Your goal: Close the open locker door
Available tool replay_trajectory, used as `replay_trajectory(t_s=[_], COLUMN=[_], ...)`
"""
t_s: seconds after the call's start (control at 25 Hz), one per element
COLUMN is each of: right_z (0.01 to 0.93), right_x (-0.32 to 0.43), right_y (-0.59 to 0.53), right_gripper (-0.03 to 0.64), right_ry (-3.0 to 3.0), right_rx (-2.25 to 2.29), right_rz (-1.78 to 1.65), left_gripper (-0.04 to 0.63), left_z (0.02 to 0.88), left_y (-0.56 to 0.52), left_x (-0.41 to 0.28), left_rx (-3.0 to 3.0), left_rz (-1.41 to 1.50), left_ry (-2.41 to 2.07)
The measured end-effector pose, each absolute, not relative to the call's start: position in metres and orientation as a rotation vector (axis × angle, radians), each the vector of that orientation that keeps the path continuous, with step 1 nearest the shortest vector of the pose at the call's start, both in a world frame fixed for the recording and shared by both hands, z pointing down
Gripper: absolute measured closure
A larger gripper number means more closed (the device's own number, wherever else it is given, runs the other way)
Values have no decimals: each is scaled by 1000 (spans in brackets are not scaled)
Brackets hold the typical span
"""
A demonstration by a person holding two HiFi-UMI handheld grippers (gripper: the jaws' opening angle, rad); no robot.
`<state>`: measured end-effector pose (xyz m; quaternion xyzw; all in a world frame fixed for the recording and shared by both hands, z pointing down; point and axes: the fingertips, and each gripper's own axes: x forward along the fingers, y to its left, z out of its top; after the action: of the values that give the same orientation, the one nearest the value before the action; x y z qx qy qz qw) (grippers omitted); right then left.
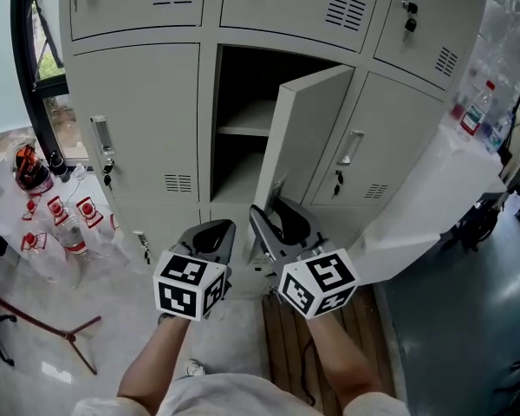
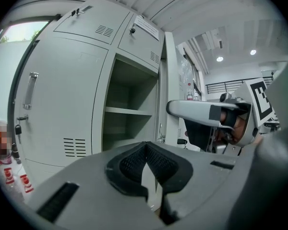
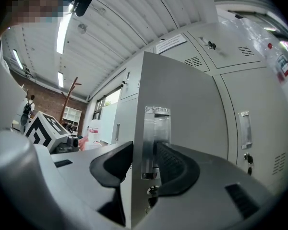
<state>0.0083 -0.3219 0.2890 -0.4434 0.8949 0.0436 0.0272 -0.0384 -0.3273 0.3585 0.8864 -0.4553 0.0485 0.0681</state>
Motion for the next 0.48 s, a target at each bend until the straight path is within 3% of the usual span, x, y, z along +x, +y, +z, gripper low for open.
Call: replay_trajectory(t_s=[0.48], right_z=[289], right_x=[-15], right_y=[-346], right_gripper=[465], right_ry=[2710], right_rx=[-1520], right_rz=[165], left_gripper=[589], left_z=[359], left_y=[-355], left_x=[-60], left_rx=[2721], left_rz=[131], left_ry=[-1253])
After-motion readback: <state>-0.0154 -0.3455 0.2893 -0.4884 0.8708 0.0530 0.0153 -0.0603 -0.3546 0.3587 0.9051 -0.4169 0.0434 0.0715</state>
